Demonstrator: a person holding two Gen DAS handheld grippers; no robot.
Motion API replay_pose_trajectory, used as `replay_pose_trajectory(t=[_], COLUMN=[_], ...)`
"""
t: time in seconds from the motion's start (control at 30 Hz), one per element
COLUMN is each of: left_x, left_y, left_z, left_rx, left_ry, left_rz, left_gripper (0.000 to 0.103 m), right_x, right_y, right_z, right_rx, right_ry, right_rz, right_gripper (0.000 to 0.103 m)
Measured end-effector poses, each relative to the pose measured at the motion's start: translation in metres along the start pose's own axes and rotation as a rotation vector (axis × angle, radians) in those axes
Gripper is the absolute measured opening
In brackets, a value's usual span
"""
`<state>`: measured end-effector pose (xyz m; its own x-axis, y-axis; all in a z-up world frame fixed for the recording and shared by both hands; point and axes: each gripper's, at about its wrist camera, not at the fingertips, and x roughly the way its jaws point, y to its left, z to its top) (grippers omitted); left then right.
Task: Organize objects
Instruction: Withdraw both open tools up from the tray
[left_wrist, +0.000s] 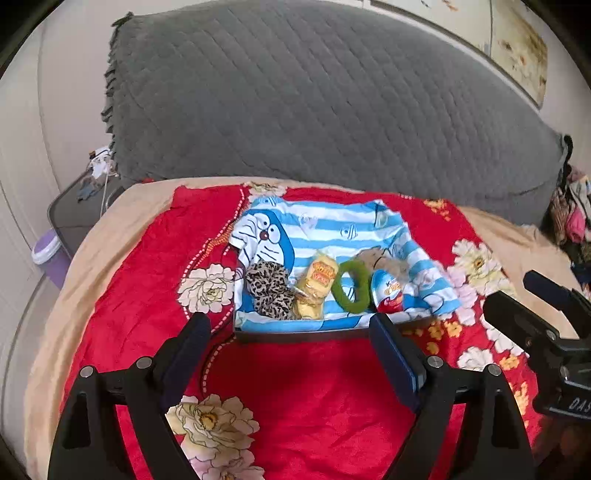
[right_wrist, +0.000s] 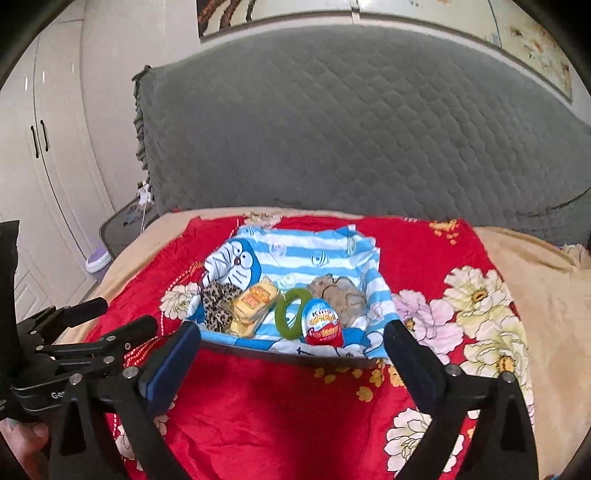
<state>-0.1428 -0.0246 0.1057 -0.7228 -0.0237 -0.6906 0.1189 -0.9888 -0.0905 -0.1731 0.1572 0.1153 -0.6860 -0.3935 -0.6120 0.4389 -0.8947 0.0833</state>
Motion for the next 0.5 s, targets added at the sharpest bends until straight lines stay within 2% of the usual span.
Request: replay_pose_trajectory(t=[0.13,0.5], left_x=[-0.018,-0.056], left_y=[0.001,-0.006], left_z=[-0.002,-0.01], left_rx=[-0.006,0.002], left_ry=[-0.029,-0.055], left_rz=[-0.006,0.024], left_gripper=[0.088,0.088], right_x=[-0.02,-0.05], right_y=[0.005,0.01], right_z=[0.0,-0.006], right_rx=[-0.014,-0.019], right_ry=[-0.056,-0.072], right_rz=[0.004,-0.01], right_gripper=[0.102,0.102])
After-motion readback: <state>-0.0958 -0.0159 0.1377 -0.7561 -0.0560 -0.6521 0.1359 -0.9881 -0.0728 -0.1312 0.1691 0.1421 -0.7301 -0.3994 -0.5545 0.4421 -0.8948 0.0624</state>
